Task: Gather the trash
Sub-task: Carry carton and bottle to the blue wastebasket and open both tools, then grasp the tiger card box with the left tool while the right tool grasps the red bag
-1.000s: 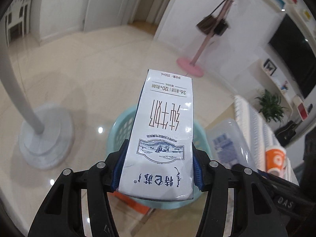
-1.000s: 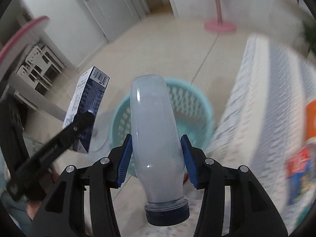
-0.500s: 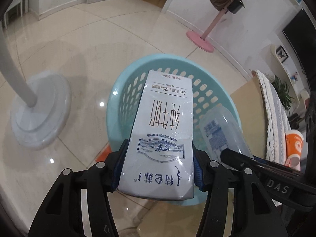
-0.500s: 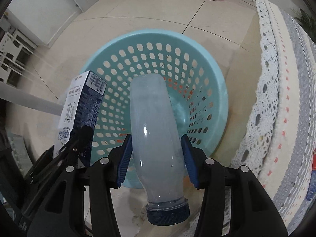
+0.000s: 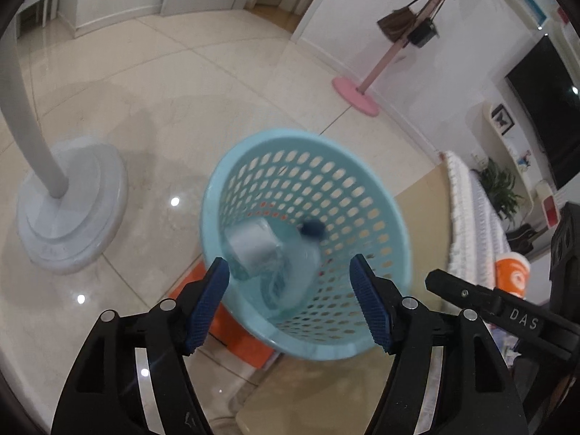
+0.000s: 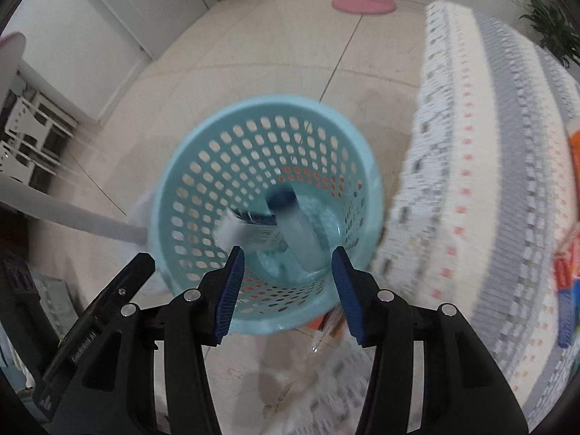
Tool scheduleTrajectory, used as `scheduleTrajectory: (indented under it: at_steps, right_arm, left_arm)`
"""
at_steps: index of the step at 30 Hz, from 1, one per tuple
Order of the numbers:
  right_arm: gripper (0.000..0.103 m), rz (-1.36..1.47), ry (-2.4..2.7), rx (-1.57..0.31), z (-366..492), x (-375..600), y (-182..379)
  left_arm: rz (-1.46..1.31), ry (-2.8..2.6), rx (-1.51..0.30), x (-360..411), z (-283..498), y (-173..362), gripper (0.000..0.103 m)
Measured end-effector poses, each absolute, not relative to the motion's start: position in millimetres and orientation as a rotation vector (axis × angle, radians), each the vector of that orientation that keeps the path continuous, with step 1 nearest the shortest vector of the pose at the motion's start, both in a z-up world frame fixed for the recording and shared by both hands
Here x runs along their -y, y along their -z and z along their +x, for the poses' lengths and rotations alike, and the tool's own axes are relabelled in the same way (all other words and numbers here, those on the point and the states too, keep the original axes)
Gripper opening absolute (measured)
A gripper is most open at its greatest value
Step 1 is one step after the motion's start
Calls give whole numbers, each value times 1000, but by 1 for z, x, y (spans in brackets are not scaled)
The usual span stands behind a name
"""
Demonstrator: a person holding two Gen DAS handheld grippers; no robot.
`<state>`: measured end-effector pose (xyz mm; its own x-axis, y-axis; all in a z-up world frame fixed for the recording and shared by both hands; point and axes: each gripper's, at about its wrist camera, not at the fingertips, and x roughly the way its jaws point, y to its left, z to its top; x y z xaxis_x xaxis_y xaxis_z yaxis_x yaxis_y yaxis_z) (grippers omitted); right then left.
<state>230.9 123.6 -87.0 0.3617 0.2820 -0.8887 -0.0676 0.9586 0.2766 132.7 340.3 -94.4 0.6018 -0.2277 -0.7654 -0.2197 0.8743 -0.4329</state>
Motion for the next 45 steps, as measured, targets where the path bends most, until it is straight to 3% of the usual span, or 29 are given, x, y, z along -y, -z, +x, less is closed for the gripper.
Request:
scheduleTrajectory:
  at_steps: [12, 19, 21, 27, 35, 45]
  right_arm:
    - [47, 127, -164, -718, 119, -12, -56]
    - [47, 103, 24, -560, 40, 99, -80]
    - [55, 123, 76, -538, 20, 127, -75]
    - [66, 149, 236, -554, -27, 192, -28]
    - [71, 253, 257, -677, -42, 225, 49]
    - [78, 307, 193, -733, -25, 222, 72]
  left_arm:
    - [-425, 224, -723, -234, 94, -30, 68]
    - [-302, 368, -739, -117, 81, -46, 81]
    - [-257, 369, -775, -82, 82, -36, 83]
    - [-246, 345, -941, -15, 107, 14, 83]
    - [-226, 220, -1044, 19, 139, 67, 83]
    - [-92, 178, -1057, 55, 138, 93, 83]
